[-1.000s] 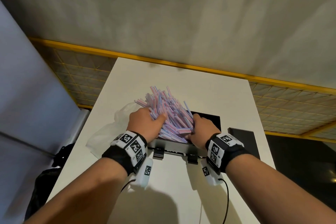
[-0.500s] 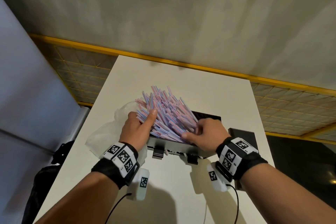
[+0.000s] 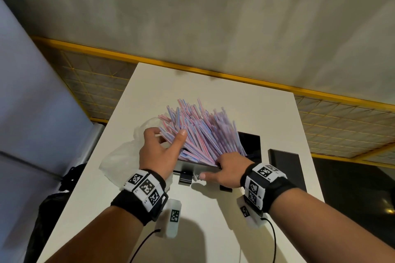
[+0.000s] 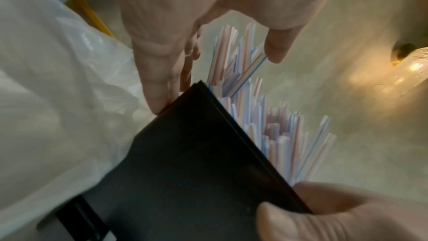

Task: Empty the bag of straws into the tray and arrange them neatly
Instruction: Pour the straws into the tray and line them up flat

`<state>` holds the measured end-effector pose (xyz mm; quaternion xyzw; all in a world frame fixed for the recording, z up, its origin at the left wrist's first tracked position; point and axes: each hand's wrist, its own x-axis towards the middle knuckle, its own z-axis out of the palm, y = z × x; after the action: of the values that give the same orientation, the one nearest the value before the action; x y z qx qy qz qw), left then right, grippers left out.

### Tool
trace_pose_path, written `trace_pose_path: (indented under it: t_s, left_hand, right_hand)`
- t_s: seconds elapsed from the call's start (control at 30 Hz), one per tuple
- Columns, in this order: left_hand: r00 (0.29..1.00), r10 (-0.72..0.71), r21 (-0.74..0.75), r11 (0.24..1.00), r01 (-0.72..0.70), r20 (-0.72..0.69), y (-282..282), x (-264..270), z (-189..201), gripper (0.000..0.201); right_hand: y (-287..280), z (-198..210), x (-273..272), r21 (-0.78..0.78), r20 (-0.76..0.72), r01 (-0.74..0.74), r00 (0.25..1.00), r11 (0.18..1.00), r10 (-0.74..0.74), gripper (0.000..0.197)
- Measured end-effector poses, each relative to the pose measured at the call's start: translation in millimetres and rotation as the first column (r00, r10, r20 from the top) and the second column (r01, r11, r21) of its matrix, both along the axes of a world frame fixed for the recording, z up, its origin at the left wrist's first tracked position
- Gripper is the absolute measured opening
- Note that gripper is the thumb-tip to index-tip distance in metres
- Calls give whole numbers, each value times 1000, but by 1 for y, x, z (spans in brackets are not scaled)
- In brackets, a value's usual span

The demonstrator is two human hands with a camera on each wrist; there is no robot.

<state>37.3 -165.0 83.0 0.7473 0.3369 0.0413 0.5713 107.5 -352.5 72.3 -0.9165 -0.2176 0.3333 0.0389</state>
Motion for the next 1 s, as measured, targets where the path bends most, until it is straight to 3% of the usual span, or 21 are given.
trace_pose_path:
  t_s: [0.17,0.33,0.43,0.57,0.63,0.7,0.87,1.0]
  left_hand:
    - [996,-84,6,996,84,-33,-6,1,2,96]
    - [998,-68,9,998,68,10,-6,3,3,83]
    - [998,-57,38,998,56,34,-6,4,4,89]
    - [997,-35,26,999,34,73,-8,6,2,91]
    - [993,-12,15,1000,10,114,-9,5,3,84]
    - [987,25,-13,1000,-24,157,-10,4,3,78]
    - [994,8,33,999,-12,106,-11,8,-6,85]
    - [997,2,8,1000,-2,72,-11,8,-12,85]
  right_hand:
    - [10,-3,6,5,-46,51,998,999,-50,63]
    - [18,4,10,39,-78,41,996,998,-37,46]
    - [21,5,11,-9,-118,34,992,999,-34,74]
    - [21,4,11,-7,-138,82,987,997,-82,90]
    - [20,7,11,61,-126,110,987,992,-101,88]
    - [17,8,11,137,-84,120,990,983,-109,72]
    - [10,5,8,139,-12,68,998,988,-67,91]
    - [3,21,-2,209,118,-5,993,978,-20,56]
